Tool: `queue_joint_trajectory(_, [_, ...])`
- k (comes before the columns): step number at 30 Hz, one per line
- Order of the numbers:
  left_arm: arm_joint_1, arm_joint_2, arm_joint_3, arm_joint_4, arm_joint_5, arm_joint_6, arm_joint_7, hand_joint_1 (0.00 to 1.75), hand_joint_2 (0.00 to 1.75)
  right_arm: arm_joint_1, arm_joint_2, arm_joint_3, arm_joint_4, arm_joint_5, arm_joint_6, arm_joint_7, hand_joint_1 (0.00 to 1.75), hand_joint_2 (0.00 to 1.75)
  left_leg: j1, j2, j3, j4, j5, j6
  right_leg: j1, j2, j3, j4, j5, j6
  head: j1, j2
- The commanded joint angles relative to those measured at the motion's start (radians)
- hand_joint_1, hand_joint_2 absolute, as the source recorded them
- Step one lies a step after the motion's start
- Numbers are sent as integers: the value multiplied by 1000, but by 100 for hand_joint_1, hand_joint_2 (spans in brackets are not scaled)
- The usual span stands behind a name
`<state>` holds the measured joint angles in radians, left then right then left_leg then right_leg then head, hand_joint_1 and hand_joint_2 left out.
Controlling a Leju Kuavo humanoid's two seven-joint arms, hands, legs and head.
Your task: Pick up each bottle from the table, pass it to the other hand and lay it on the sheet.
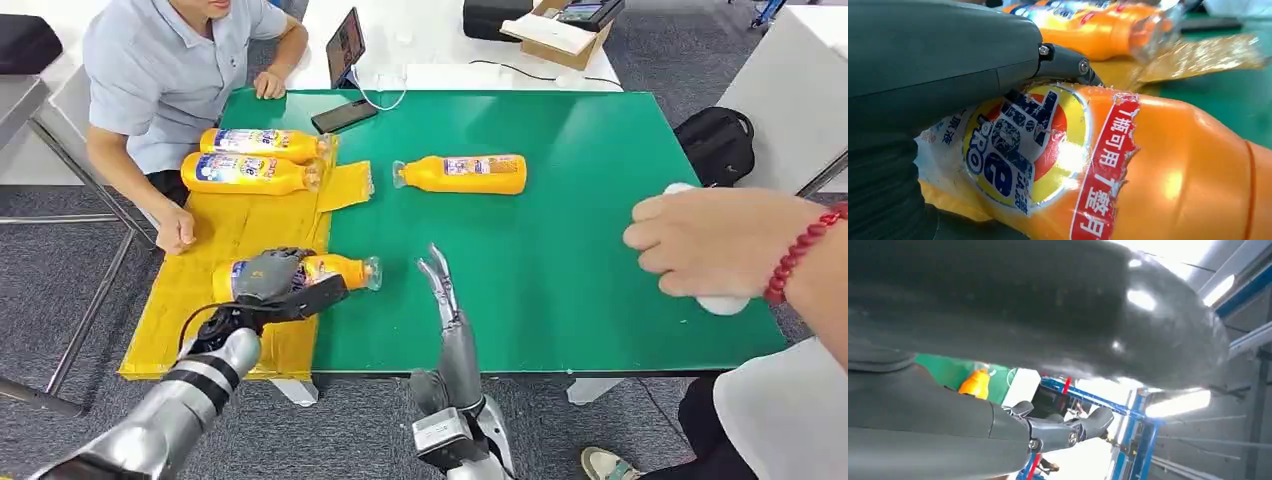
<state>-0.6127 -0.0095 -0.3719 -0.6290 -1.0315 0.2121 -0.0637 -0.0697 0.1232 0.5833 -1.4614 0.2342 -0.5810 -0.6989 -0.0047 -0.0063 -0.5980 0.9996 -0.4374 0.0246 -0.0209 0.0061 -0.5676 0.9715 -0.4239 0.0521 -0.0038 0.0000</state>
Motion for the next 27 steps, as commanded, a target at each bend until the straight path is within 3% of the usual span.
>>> queue_joint_trajectory(1, [-84, 10, 33, 189, 76, -47, -52, 175, 175, -25, -25, 0, 90, -18, 17, 1, 0, 0, 1, 1, 3, -1, 0, -1, 1, 0, 3, -1, 0, -2, 0, 0])
queue_joint_trajectory(2, [-77, 4, 57, 177, 113, -66, -91, 122, 175, -25, -25, -4, 94, -23, 16, 1, 0, 0, 2, 2, 4, -1, -1, -2, 2, 1, 4, -2, 0, -3, 0, 0])
queue_joint_trajectory(3, [-65, -4, 99, 158, 177, -98, -142, 19, 175, -24, -24, -7, 98, -30, 21, 1, 0, 0, 1, 2, 3, -1, -1, -2, 2, 1, 4, -1, 0, -2, 0, 0])
queue_joint_trajectory(4, [-59, -7, 110, 146, 197, -112, -163, 19, 175, -23, -25, -7, 98, -31, 20, 1, 0, 0, 1, 2, 3, -1, -1, -1, 1, 1, 3, -1, 0, -2, 0, 0])
queue_joint_trajectory(5, [-28, -22, 163, 96, 290, -154, -247, 0, 175, -23, -26, -6, 100, -31, 20, 1, 0, 0, 1, 2, 4, -1, -1, -2, 2, 1, 4, -1, 0, -2, 0, 0])
queue_joint_trajectory(6, [14, -53, 256, 35, 457, -260, -340, 0, 175, -23, -27, -3, 105, -38, 23, 1, 0, 0, 1, 2, 3, -1, -1, -1, 1, 1, 3, -1, 0, -2, 0, 0])
queue_joint_trajectory(7, [62, -84, 324, -43, 642, -446, -296, 0, 175, -20, -26, -6, 113, -45, 10, 1, 0, 0, 2, 3, 5, -1, -1, -2, 2, 1, 5, -2, 0, -3, -1, 0])
queue_joint_trajectory(8, [93, -86, 302, -101, 660, -454, -299, 0, 175, -21, -25, -6, 114, -50, 4, 1, 0, 0, 1, 2, 5, -2, -1, -1, 1, 1, 5, -2, 0, -2, 0, 0])
queue_joint_trajectory(20, [249, -103, 186, -402, 834, -345, -272, 0, 175, 2, -19, -49, 124, -45, -40, 1, 0, 0, 1, -1, 3, 0, -2, -2, 1, -1, 3, -2, -2, -3, 0, 0])
queue_joint_trajectory(23, [329, -144, 212, -565, 987, -252, -305, 0, 175, 18, -24, -56, 106, -22, -107, 1, 0, 0, 1, 0, 2, 1, -2, -1, 1, 0, 2, -2, -1, -2, 0, 0])
queue_joint_trajectory(25, [396, -179, 220, -714, 1182, -189, -299, 0, 175, 56, 18, -171, 95, 133, -117, 1, 0, 0, 0, 0, 0, 1, -1, -1, 0, -1, 1, -1, -1, -1, 0, 0])
queue_joint_trajectory(26, [396, -179, 220, -714, 1182, -189, -299, 0, 175, 56, 18, -171, 95, 133, -117, 1, 0, 0, 1, -1, 1, 1, -2, -1, 1, -2, 2, -1, -2, -2, 0, 0])
queue_joint_trajectory(27, [440, -179, 206, -801, 1258, -155, -281, 0, 175, 69, 30, -231, 94, 256, -117, 1, 0, 0, 0, -2, 0, 1, -2, -1, 1, -2, 1, -1, -2, -1, 0, 0])
